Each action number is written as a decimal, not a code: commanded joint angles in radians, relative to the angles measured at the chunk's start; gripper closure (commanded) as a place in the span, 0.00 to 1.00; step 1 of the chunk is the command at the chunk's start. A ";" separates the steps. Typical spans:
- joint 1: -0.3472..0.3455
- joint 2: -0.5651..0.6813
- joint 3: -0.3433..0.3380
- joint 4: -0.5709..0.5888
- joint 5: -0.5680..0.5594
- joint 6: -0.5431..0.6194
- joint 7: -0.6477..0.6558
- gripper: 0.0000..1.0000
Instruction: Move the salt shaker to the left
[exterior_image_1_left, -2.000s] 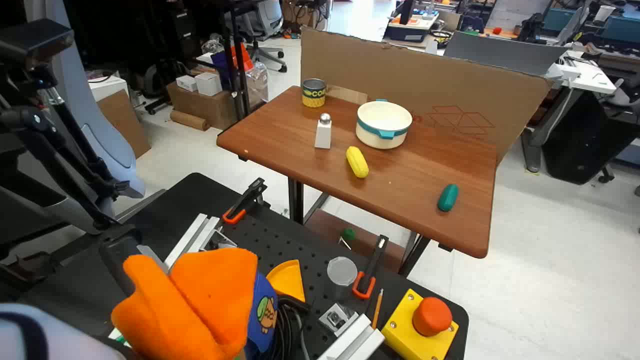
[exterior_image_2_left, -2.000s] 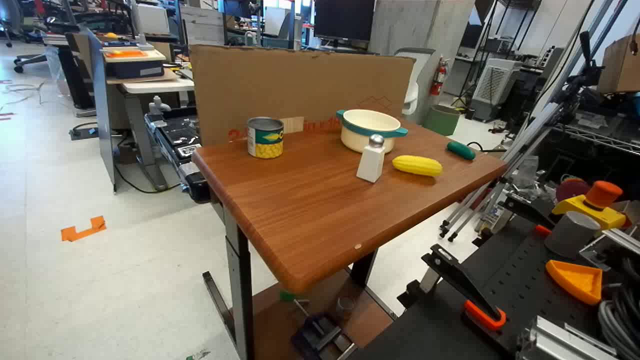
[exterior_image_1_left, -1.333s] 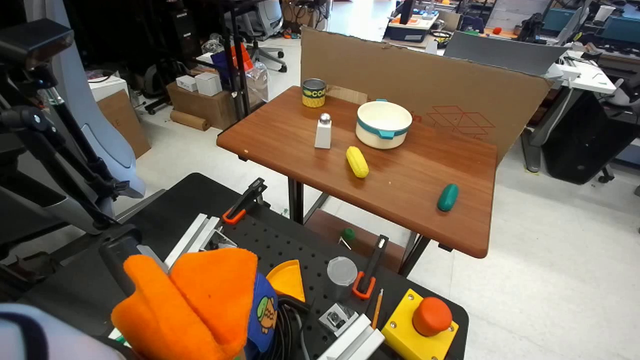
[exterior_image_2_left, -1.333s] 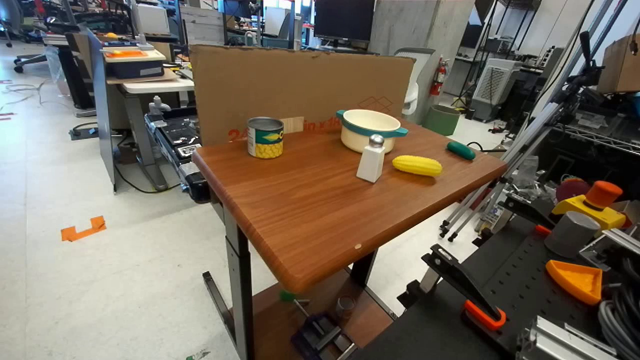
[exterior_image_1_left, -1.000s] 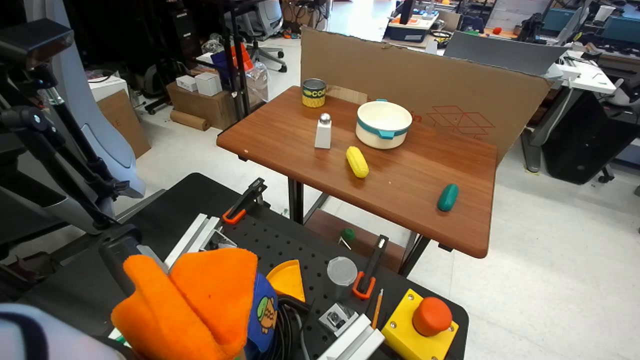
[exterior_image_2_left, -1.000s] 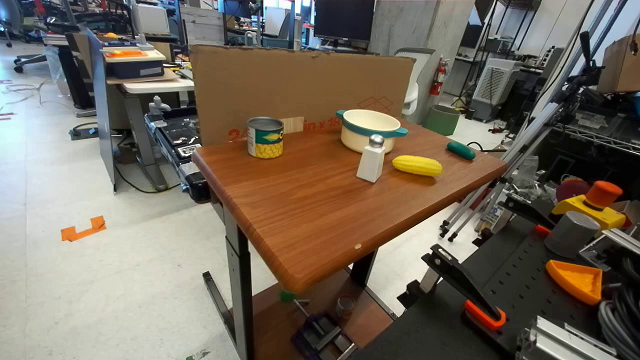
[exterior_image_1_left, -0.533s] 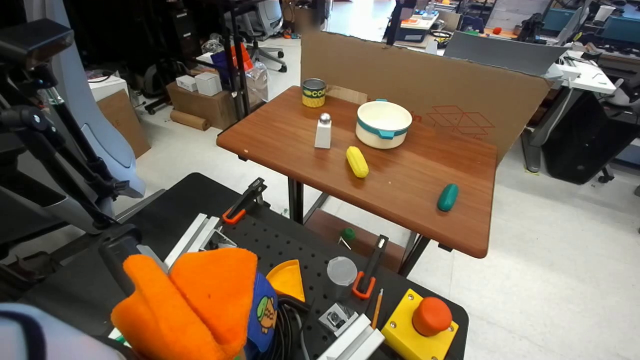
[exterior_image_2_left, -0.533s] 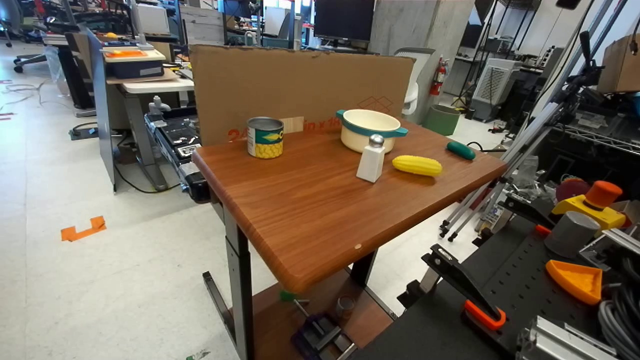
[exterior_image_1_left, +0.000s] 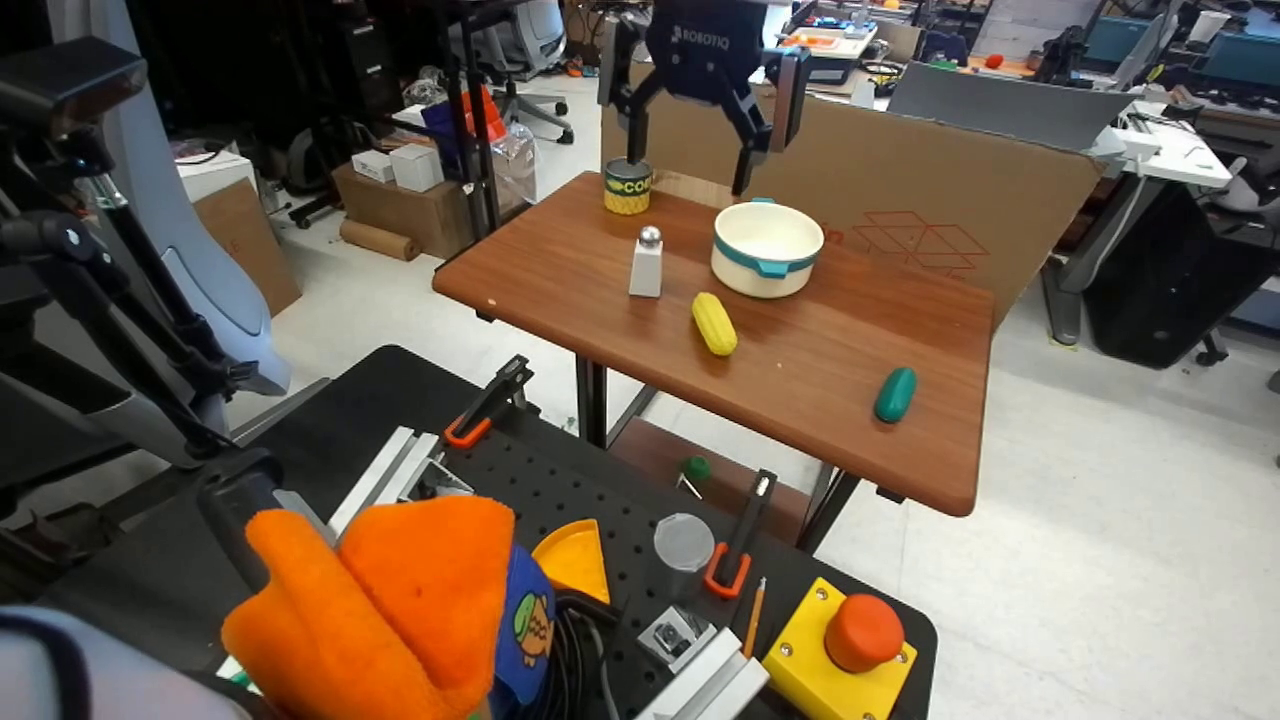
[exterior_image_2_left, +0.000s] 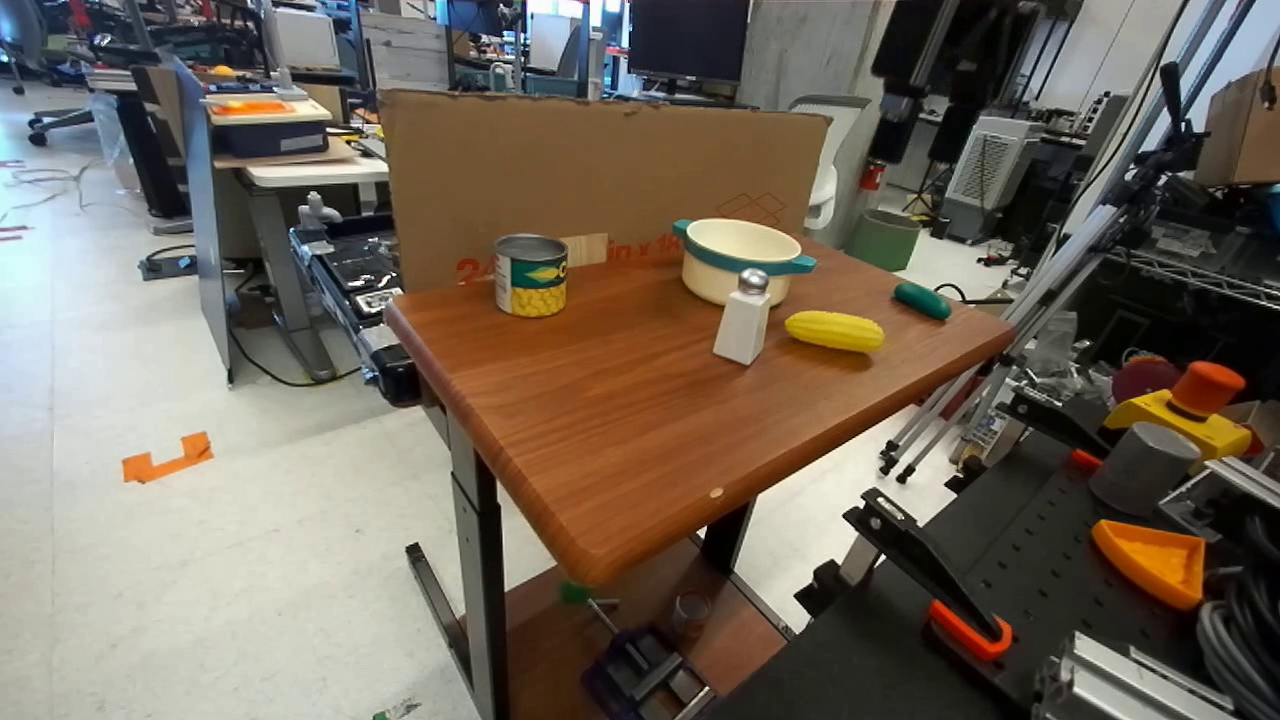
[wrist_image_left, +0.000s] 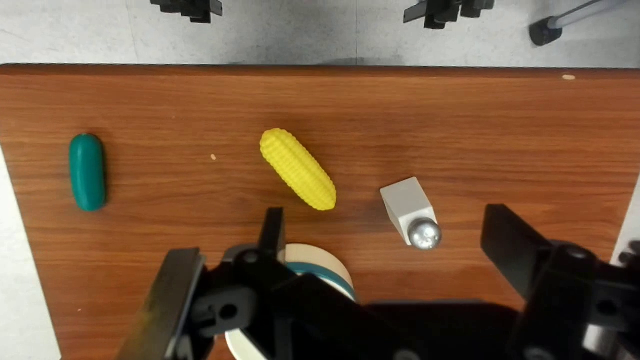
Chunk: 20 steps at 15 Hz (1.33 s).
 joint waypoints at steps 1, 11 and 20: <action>-0.001 0.188 0.020 0.128 -0.045 0.024 0.074 0.00; 0.054 0.425 0.029 0.309 -0.095 -0.037 0.132 0.00; 0.105 0.485 0.029 0.351 -0.129 -0.050 0.174 0.34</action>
